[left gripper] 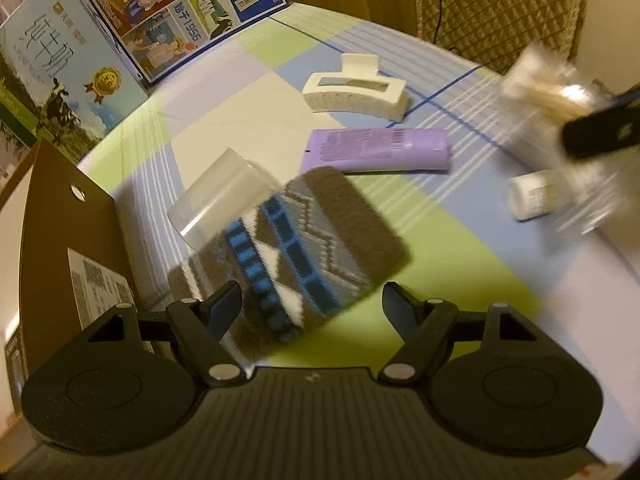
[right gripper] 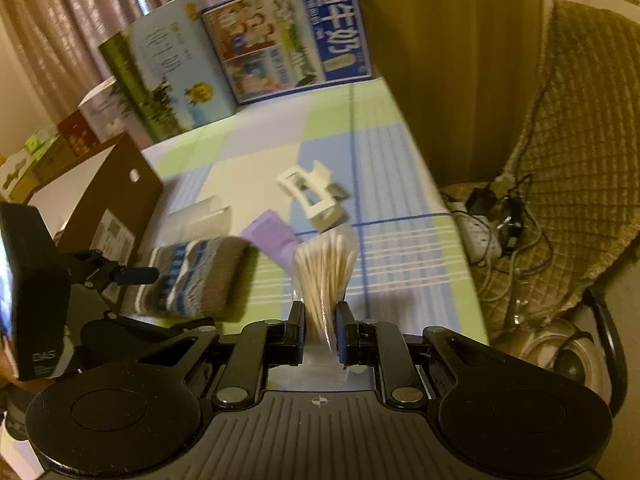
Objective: Organize objects
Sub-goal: 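Grasp the knit sock with the left tool while the right tool grasps the cotton swab bag, then carry sock and swab bag into the box and open both tools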
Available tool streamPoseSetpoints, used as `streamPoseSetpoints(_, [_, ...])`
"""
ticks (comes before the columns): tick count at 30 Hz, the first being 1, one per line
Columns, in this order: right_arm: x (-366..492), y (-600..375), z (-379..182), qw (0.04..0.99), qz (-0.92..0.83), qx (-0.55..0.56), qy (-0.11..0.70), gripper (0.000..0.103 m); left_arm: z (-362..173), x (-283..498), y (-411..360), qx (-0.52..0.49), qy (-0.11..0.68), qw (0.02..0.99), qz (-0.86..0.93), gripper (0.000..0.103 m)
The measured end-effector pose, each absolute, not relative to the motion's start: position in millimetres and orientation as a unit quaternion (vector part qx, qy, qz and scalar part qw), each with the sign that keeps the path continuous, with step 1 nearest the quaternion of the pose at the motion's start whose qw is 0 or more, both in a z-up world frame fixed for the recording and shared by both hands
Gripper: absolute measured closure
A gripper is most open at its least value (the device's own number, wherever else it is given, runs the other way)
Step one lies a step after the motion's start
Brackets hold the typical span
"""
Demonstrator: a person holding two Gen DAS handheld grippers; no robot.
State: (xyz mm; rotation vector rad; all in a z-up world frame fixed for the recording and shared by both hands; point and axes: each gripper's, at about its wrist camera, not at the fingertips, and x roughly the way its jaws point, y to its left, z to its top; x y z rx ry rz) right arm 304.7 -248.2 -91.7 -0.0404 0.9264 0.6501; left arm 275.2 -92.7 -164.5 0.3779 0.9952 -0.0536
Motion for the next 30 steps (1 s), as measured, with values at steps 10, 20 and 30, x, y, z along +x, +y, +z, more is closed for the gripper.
streamPoseSetpoints(10, [306,-268,-91,0.851,0.282,-0.004,0.444,0.091,-163,278,-83,0.159,0.46,0.873,-0.036,0.095])
streamPoseSetpoints(20, [297,-263,-74,0.849,0.304,0.0,0.432,0.091,-105,236,-54,0.023,0.442,0.896,-0.028,0.096])
streamPoseSetpoints(30, [269,-221,-45,0.832,0.376,0.011,0.407,0.091,-44,184,-5,-0.095,0.408,0.908,-0.01,0.096])
